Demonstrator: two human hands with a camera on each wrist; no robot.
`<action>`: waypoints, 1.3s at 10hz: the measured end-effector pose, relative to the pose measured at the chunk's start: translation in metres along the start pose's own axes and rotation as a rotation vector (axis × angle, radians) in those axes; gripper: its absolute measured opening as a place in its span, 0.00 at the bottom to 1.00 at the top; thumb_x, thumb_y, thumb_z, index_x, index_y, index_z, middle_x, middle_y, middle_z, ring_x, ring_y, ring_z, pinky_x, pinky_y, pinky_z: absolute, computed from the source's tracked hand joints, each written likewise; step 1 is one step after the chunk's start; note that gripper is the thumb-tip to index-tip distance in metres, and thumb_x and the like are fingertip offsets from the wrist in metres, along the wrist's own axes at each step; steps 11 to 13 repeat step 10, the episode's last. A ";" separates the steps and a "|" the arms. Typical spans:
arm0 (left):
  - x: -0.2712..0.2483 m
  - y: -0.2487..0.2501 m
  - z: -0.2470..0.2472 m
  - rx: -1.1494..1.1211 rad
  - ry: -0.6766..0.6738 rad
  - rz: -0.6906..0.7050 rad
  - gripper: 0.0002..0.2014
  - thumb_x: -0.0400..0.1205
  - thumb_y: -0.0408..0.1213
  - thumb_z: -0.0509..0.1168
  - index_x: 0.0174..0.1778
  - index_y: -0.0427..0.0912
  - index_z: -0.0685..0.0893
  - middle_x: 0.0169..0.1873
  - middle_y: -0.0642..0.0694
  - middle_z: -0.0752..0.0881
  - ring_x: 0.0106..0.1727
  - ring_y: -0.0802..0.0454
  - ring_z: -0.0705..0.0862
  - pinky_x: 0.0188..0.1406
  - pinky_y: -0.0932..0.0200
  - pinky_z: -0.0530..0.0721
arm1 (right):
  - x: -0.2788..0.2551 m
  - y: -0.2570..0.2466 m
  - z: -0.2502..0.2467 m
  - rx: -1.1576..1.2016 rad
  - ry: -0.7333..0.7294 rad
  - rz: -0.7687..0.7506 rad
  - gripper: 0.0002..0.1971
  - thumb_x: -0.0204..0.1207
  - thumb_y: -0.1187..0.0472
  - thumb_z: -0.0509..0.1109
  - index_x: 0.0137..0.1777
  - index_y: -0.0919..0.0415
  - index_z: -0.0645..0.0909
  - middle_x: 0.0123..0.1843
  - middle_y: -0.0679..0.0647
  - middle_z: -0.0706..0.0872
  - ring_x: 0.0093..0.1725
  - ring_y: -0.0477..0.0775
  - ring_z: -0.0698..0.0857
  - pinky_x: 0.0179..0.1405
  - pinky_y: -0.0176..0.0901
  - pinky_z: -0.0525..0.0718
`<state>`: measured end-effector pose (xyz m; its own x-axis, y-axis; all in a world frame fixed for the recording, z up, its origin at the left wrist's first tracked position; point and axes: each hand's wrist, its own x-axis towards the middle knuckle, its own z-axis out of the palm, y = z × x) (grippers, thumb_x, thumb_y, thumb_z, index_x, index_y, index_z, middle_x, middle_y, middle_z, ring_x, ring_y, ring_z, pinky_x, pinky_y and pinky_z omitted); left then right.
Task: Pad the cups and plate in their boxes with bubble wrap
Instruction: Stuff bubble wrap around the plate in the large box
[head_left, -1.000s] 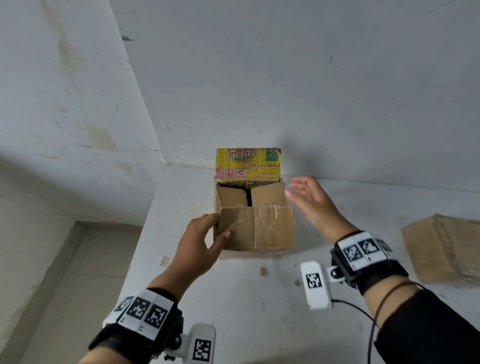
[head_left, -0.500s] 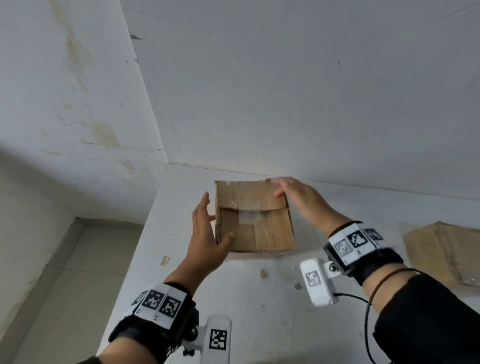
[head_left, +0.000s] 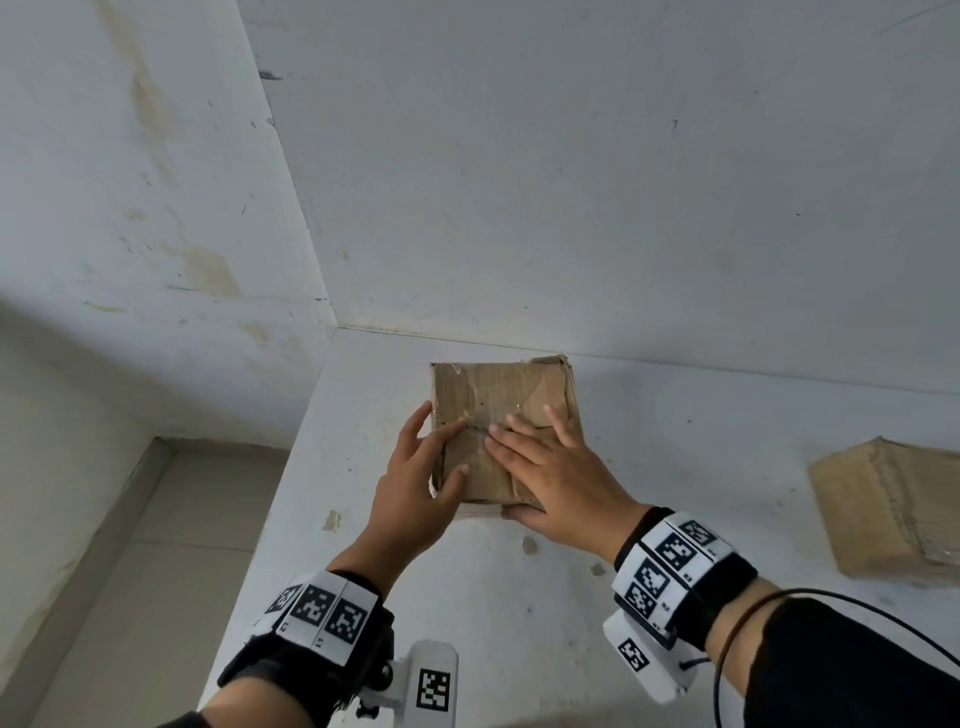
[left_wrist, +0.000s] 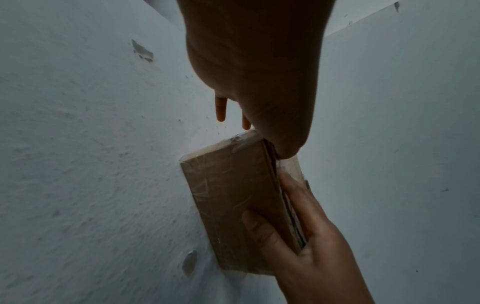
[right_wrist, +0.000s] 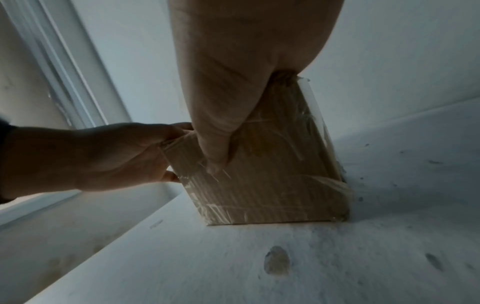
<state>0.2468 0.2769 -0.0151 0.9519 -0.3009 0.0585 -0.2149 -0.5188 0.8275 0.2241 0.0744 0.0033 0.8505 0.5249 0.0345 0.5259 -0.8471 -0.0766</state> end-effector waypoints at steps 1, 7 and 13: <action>0.000 -0.001 0.002 0.021 -0.012 -0.039 0.22 0.81 0.40 0.65 0.71 0.60 0.73 0.73 0.70 0.53 0.57 0.85 0.67 0.53 0.51 0.85 | 0.001 -0.001 0.000 0.026 0.080 -0.032 0.37 0.62 0.49 0.81 0.71 0.62 0.77 0.70 0.56 0.81 0.71 0.57 0.78 0.80 0.62 0.53; 0.001 0.033 -0.071 0.143 -0.075 0.020 0.25 0.81 0.48 0.63 0.75 0.62 0.67 0.78 0.56 0.65 0.79 0.55 0.64 0.76 0.48 0.68 | -0.004 -0.020 -0.069 0.169 -0.130 0.144 0.10 0.76 0.51 0.67 0.52 0.55 0.81 0.49 0.49 0.76 0.52 0.49 0.72 0.47 0.39 0.66; -0.059 0.133 -0.222 -0.167 0.260 0.406 0.45 0.66 0.65 0.72 0.77 0.53 0.67 0.75 0.57 0.72 0.75 0.61 0.71 0.66 0.63 0.78 | -0.068 -0.020 -0.170 0.436 0.003 0.340 0.07 0.75 0.48 0.70 0.52 0.37 0.79 0.52 0.37 0.83 0.56 0.38 0.81 0.59 0.41 0.80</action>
